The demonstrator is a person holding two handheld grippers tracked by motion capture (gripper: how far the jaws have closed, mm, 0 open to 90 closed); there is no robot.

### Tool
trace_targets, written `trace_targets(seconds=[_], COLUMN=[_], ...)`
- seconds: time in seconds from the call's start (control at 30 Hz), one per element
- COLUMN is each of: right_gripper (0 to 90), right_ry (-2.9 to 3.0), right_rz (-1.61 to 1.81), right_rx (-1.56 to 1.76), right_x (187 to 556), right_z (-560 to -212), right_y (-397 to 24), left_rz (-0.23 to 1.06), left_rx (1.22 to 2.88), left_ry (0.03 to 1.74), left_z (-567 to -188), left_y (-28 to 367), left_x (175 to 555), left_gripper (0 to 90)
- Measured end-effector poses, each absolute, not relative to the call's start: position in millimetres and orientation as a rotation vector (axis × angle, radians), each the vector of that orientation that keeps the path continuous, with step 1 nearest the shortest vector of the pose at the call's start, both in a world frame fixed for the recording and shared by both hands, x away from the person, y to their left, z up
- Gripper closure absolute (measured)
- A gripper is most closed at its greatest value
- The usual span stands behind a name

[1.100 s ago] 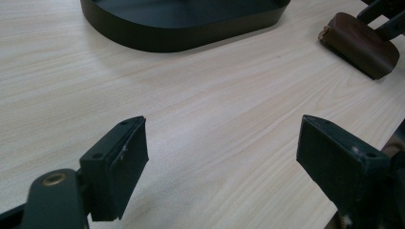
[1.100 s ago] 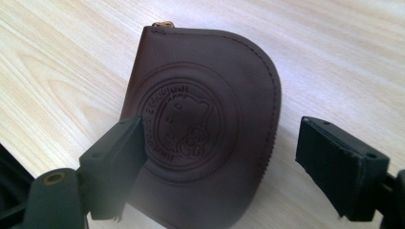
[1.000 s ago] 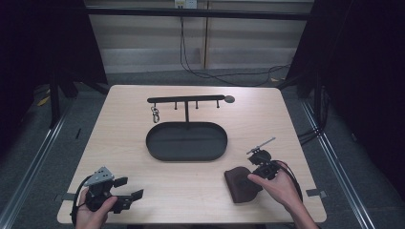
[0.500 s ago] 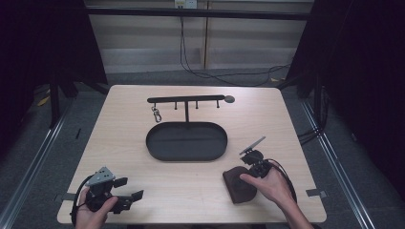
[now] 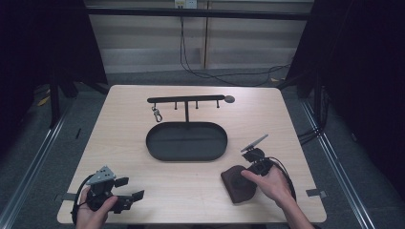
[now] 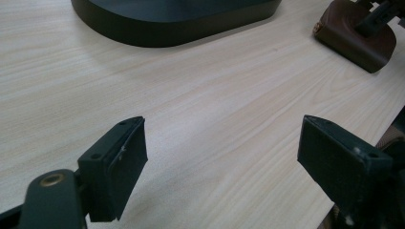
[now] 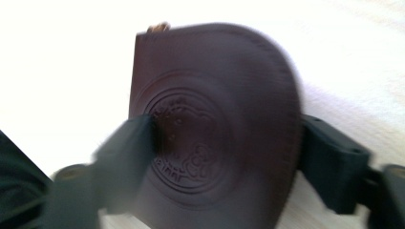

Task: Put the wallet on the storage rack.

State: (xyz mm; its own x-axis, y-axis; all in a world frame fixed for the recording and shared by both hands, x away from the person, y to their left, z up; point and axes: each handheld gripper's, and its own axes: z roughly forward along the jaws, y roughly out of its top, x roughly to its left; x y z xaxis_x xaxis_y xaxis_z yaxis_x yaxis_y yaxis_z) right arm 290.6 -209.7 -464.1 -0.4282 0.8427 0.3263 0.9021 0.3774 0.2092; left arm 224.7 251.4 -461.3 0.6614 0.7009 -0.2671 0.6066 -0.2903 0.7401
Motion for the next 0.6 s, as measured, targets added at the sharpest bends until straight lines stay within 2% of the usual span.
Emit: trace_targets(seconds=[0.13, 0.23, 0.6], right_gripper=[34.5, 46.6, 62.9], right_ry=[-2.456, -2.447, -2.465], right_rz=[-0.539, -0.573, -0.565], right_rx=[-1.599, -1.607, -1.586], right_x=[290.9, 293.1, 295.2], right_z=[-459.9, -451.4, -431.6], right_y=[-211.7, -213.8, -209.1], left_rz=[0.127, 0.127, 0.128], left_rx=[1.997, 1.996, 1.983], left_ry=[1.016, 1.023, 1.021], left_z=[-461.2, -461.9, -460.2], left_y=[252.5, 252.3, 254.3], left_x=[225.0, 225.9, 225.1], left_gripper=[17.0, 17.0, 17.0])
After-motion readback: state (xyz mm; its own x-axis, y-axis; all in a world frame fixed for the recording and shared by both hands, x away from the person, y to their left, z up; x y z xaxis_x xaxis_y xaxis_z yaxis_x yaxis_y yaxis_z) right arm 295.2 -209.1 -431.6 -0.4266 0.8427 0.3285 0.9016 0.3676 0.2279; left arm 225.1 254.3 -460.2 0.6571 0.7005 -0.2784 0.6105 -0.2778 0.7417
